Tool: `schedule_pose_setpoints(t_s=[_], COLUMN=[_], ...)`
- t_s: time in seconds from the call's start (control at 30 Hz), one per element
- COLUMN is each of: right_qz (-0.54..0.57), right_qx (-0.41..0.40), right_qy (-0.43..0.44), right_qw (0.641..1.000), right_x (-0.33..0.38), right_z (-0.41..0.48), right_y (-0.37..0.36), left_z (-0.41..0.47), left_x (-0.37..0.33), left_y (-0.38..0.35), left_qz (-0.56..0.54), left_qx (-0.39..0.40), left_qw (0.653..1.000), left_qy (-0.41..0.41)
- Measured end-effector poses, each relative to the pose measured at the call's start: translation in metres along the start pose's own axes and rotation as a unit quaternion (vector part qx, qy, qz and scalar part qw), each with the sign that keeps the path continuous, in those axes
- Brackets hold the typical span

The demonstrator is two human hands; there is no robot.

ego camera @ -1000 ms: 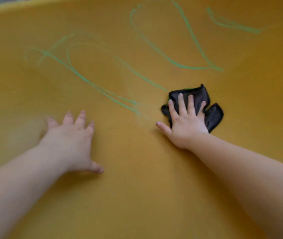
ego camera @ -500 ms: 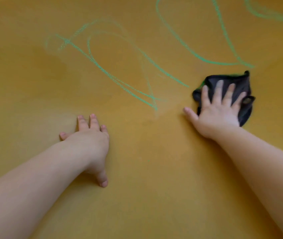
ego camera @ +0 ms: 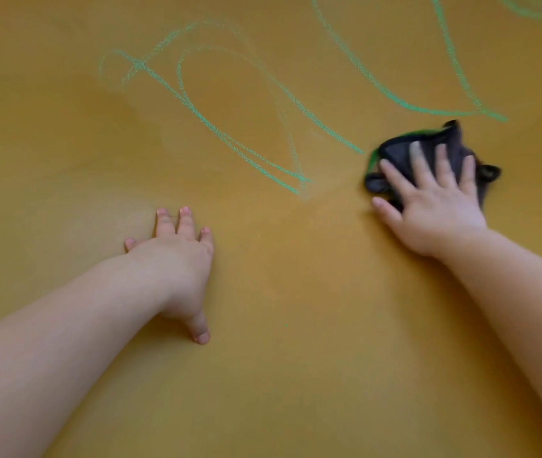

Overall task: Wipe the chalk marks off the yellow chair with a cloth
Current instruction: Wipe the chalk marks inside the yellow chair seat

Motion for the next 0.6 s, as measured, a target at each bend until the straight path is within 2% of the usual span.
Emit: schedule_pose_setpoints(t_s=[0.1,0.17,0.23,0.33,0.4,0.43,0.47,0.5,0.6], right_qz=[0.011,0.049,0.088,0.157,0.177,0.185,0.184,0.166,0.051], right_qx=[0.034,0.07,0.099,0.139,0.139,0.132,0.116,0.096,0.035], right_qy=[-0.029,0.015,0.125,0.306,0.402,0.421,0.413,0.381,0.172], right_qw=[0.999,0.996,0.983,0.929,0.887,0.878,0.884,0.905,0.983], right_x=[0.007,0.056,0.119,0.196,0.218,0.215,0.204,0.186,0.086], right_z=[-0.008,-0.03,-0.067,-0.146,-0.188,-0.19,-0.178,-0.155,-0.064], right_y=[-0.006,-0.011,-0.006,0.02,0.035,0.036,0.034,0.026,0.003], left_z=[0.0,-0.001,-0.001,-0.003,-0.004,-0.006,-0.008,-0.012,-0.027], left_x=[-0.002,-0.002,-0.002,-0.001,0.004,0.009,0.015,0.024,0.059], left_y=[0.001,0.002,0.003,0.004,0.003,0.003,0.003,0.004,0.013], left_qz=[-0.003,-0.001,-0.001,0.002,0.009,0.022,0.042,0.067,0.128], left_qx=[0.003,0.003,0.0,-0.014,-0.026,-0.032,-0.037,-0.039,-0.043], left_qw=[1.0,1.0,1.0,1.0,0.999,0.999,0.997,0.996,0.99], left_qy=[0.002,0.004,0.004,-0.001,-0.017,-0.031,-0.045,-0.052,-0.03])
Point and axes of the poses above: each hand's wrist, its own z-axis towards the middle knuckle, its own y-axis out of the back of the hand, x = y × z, the point moved 10 cm from there along z, towards the middle knuckle, and after that the axes turned 9 degrees about -x, right-handed, at the moved point
